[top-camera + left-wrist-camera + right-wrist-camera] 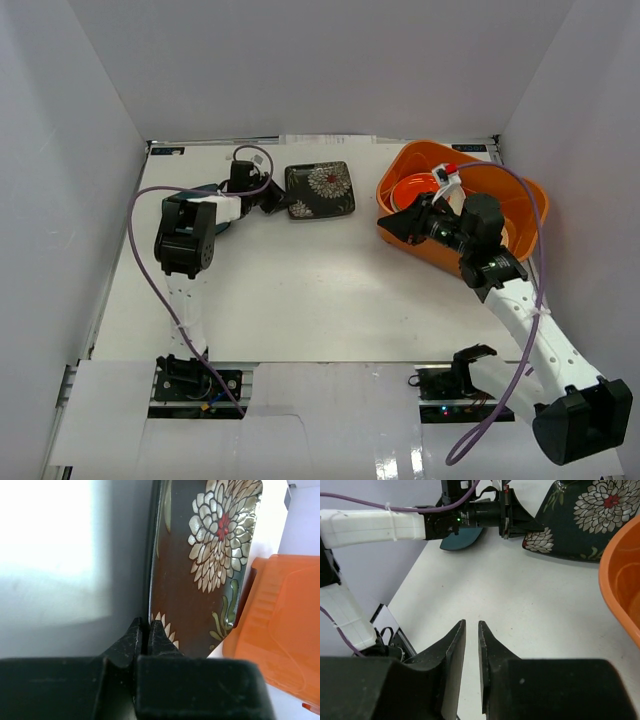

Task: Place the plates into the plastic bin on the countertop

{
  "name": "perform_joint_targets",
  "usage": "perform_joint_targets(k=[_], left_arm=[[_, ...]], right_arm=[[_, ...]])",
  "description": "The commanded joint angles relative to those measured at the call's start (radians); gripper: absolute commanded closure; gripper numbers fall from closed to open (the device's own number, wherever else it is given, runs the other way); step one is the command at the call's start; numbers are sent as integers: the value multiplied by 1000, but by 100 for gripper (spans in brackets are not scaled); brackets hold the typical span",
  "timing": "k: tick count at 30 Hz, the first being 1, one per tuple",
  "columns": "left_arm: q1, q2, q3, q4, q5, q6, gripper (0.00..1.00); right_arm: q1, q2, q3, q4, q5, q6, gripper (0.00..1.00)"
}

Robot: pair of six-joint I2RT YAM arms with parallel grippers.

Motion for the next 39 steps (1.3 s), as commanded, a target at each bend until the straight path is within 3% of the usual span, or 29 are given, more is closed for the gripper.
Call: perform_joint_targets(k=[1,2,3,6,12,21,27,29,32,36,37,38,39], left_arm=[[23,-141,-105,0,16,16,100],[24,-217,-136,20,38,-21,100],[26,-259,-192,47,55,-38,100],[29,-430,-271,58,78,-60,100],[32,-741,-423,11,63,-52,100],[31,-1001,-545,-58,159,-41,100],[20,-1060,-532,-61,260,-43,100],[17,-1067,-526,-57,274,-43,100],[9,-1057,-500,-48,290,-44,100],[-20,-1041,-464,-26,310,-52,100],[-28,-1041,-454,-23,310,-52,100],[-44,-1038,-449,-23,307,-50,98],[-51,-1034,-446,-23,305,-52,95]], right_arm=[[58,29,57,29,66,-14,77],[71,41,71,26,99,-10,72],[96,69,80,19,113,-10,60],[153,127,131,-6,155,-26,38],[222,189,159,-53,265,-29,4],[230,293,263,-121,343,-82,7],[230,384,336,-95,285,-58,0],[228,399,318,-52,282,-31,7],[228,408,307,-21,305,14,27],[217,404,307,0,320,55,42],[214,391,306,2,328,63,54],[210,385,304,3,337,69,73],[207,371,301,3,348,85,80]])
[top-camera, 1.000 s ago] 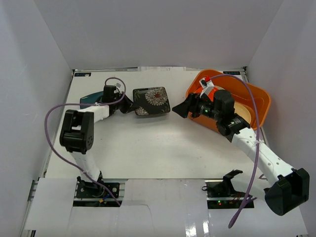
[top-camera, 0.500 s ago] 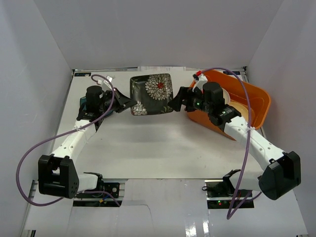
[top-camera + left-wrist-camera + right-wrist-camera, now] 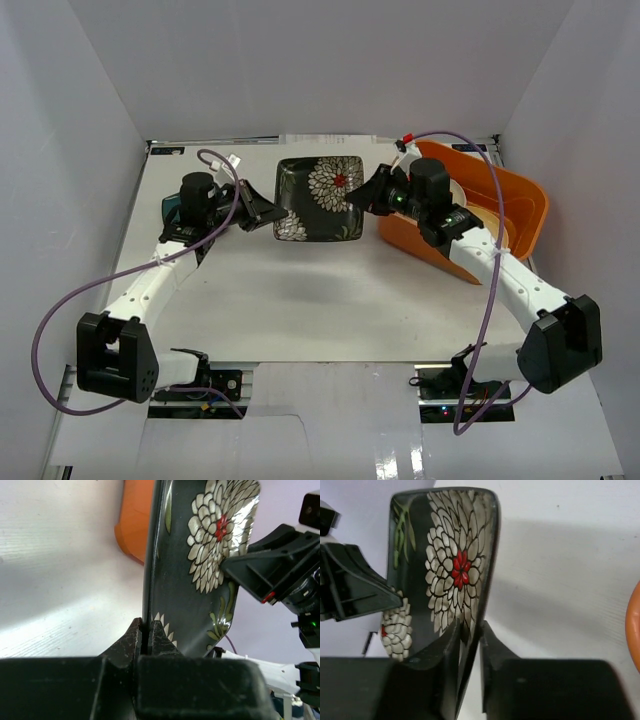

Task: Place the plates into the plastic bin on the countertop

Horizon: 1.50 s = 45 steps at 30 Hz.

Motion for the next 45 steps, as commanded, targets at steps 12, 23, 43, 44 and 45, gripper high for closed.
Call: perform_joint_targets(k=[12,23,43,44,45], left_arm=[[-95,-62,116,-112,-24,176,13],[-216,-125,51,-277,-426,371,12],[69,-39,-225,-56,-586,37,9],[94,-28,-237,-54,-592,21,9],[142,-25,-256,-57,-607,4,9]], right_arm=[[-431,-239,-45,59,-104,176,92],[-759,-191,-106,30,-73,118,92],[-818,-131,-267,101,-46,67,28],[-817,-154,-258,87,-37,46,24],[-817,-168,-255,58,-8,35,15]])
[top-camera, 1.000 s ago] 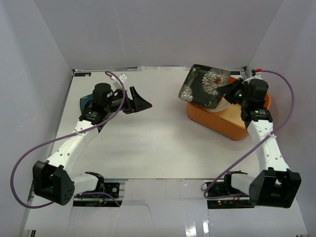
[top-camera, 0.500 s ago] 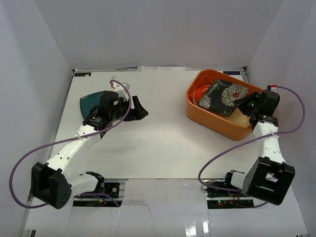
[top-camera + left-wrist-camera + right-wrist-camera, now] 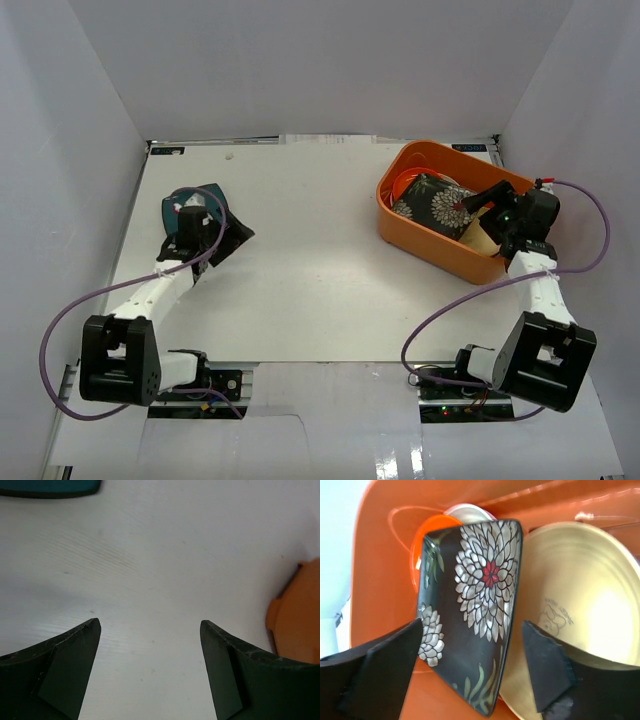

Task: Place the plates into the plastic bin on the countertop

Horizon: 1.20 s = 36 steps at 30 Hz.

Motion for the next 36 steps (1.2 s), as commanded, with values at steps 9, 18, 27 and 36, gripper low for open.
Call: perform_joint_targets(k=[9,18,27,36], left_arm=[[298,-15,-118,116,-187,-193,9],[483,75,-140,279,-92,-224,11],[659,339,-100,469,210,-182,17],[660,557,-19,598,299,-185,38]], right_arm=[[77,-269,1,42,56,-90,13],[394,-365,-75,71,30,-137,23],[570,-378,-159,187,-57,-96,28],[716,-327,-176,236,-5,-105,28]])
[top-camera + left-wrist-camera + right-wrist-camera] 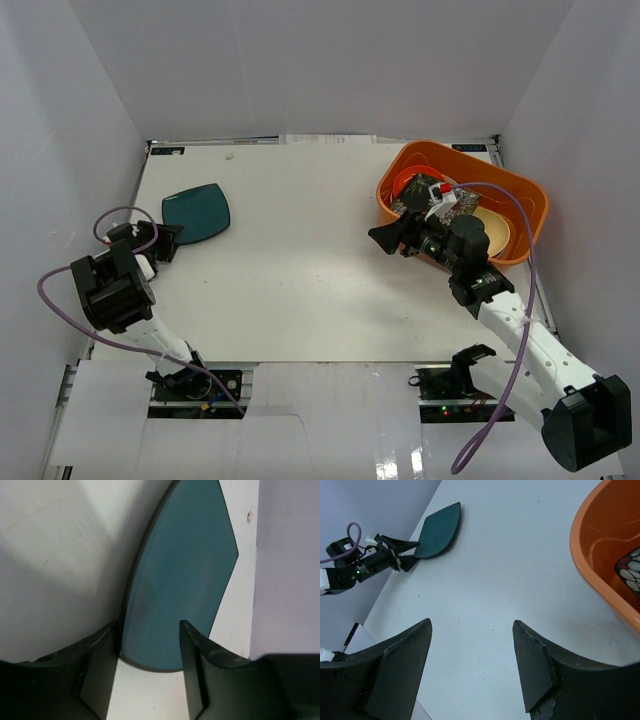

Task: Place the plates into the plastic bin on the countertop

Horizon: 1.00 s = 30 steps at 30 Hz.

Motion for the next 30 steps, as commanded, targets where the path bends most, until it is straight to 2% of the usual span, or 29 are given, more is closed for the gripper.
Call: perform_joint_targets(k=[1,4,5,8,13,17,19,20,22,26,30], left_arm=[[2,79,30,26,59,18,42],[5,98,18,69,67,1,65],[3,99,16,87,73,-2,79],[0,99,8,116,111,-12,100],[-55,18,-44,181,185,-94,100],[-95,-165,-99,226,254,-185,100],[-116,-215,-125,259,316,-247,100],[-156,-230,-125,275,344,-265,100],[-208,-270,-130,291,390,-298,100],[-354,-333,-125,308,412,-334,100],[-420,-381,-110,325,453,-363,100]], right_arm=[[29,24,-6,77,27,-6,28],[45,50,6,78,34,-11,28],[52,57,11,81,37,-12,29],[79,75,21,86,54,-14,29],[167,174,82,113,60,-11,27],[261,254,181,77,96,-50,19],[292,294,213,71,105,-64,13],[298,311,250,63,106,-66,6],[300,368,288,32,100,-66,2],[301,442,382,-12,106,-66,10],[298,474,406,-14,126,-52,10]])
